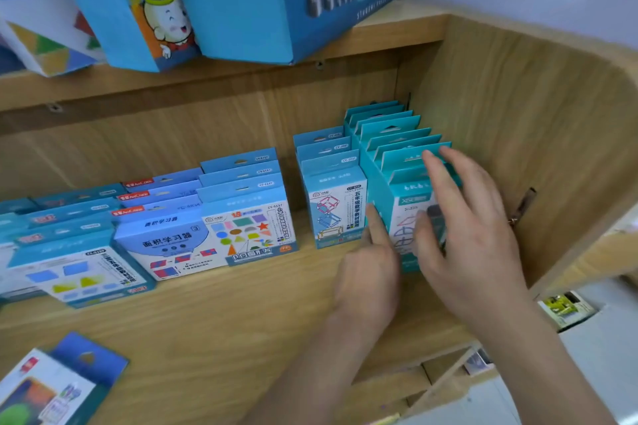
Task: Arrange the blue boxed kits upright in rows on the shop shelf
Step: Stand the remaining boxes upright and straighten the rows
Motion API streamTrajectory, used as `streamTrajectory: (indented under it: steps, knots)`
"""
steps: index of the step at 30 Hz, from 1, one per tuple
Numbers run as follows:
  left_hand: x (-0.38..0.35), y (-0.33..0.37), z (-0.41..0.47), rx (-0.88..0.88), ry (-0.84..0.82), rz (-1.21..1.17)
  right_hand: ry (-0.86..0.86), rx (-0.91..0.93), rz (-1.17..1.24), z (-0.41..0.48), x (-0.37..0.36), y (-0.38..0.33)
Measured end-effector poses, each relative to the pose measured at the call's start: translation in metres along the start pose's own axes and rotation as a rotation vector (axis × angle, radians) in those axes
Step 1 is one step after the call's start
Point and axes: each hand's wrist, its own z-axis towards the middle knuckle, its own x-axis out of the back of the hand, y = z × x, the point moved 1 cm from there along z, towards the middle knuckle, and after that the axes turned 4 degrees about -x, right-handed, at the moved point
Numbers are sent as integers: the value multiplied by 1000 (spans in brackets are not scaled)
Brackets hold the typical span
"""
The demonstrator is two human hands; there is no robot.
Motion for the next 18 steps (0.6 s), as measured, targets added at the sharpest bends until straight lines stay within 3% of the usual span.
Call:
streamTrajectory:
  steps: [8, 11, 15, 18]
  knots:
    - [-2, 1, 8, 58, -105, 127, -96, 16, -40, 2, -6, 3]
    - [-5, -2, 11, -10, -114, 186, -122, 36, -101, 6, -7, 3]
    - [5, -13, 1, -46, -138, 26, -146, 19, -99, 9, -7, -1]
    - [29, -26, -13, -114, -49, -83, -138, 28, -55, 8, -8, -5]
